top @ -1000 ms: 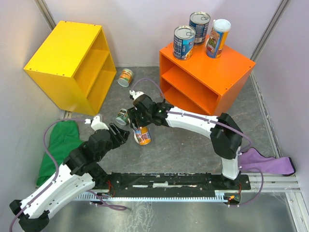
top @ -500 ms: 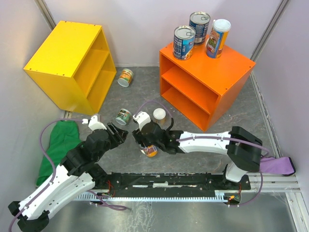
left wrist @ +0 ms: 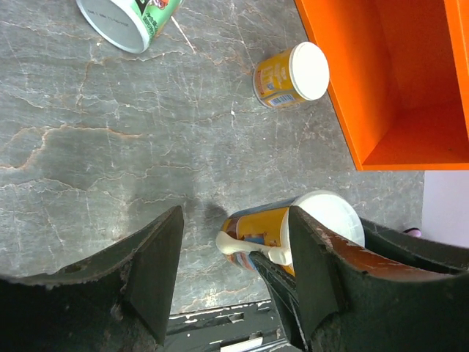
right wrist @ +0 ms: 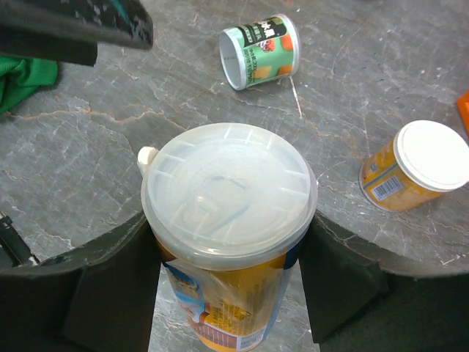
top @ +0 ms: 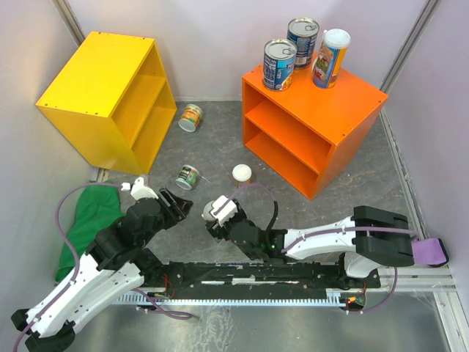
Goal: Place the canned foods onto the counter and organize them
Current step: Adjust the canned food at the center of the board.
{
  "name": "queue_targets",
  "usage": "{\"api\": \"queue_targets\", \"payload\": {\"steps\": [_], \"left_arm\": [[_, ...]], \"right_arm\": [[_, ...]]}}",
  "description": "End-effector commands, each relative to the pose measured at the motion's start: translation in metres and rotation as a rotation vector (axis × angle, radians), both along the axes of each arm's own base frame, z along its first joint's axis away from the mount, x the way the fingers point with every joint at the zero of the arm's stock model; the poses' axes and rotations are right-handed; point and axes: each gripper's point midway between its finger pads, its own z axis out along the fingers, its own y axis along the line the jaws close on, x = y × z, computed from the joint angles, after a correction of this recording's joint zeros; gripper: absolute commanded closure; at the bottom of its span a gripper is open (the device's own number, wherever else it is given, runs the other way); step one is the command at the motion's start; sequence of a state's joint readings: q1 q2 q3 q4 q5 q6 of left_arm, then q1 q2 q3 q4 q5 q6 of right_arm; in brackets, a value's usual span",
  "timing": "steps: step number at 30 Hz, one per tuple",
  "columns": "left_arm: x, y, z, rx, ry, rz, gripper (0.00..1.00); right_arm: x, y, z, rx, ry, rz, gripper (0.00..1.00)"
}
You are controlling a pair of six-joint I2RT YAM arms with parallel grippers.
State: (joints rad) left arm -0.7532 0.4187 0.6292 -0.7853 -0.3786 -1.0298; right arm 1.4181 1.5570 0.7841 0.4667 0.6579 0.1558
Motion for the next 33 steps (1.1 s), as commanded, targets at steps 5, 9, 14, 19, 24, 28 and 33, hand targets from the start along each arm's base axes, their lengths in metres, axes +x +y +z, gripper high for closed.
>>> {"api": "queue_targets", "payload": {"steps": [5,9,14,19,24,28,33], "left_arm": [[-0.001,-0.008,0.008,-0.113,-0.057,-0.01,0.35],[-0.001,-0.011,-0.001,-0.113,-0.066,-0.033,0.36],[0.0,-0.014,-0.002,-0.1,-0.073,-0.05,0.36],[0.001,-0.015,0.0,-0.085,-0.072,-0.061,0.36],[0.001,-0.016,0.0,-0.077,-0.069,-0.072,0.36],[-0.001,-0.017,-0.003,-0.077,-0.06,-0.078,0.36],[-0.004,-0.014,0.002,-0.081,-0.059,-0.076,0.36]], "right_arm": [[-0.02,-0.004,0.053,0.375,-0.185,-0.127,0.77],[-0.04,-0.006,0.026,0.337,-0.212,-0.169,0.77],[-0.061,-0.004,0.013,0.324,-0.186,-0.183,0.7],[-0.069,-0.011,0.015,0.282,-0.187,-0.246,0.46],[-0.07,-0.017,0.001,0.28,-0.108,-0.263,0.08],[-0.07,-0.02,-0.006,0.28,-0.074,-0.278,0.0],[-0.074,-0.025,0.006,0.248,-0.073,-0.285,0.0]]}}
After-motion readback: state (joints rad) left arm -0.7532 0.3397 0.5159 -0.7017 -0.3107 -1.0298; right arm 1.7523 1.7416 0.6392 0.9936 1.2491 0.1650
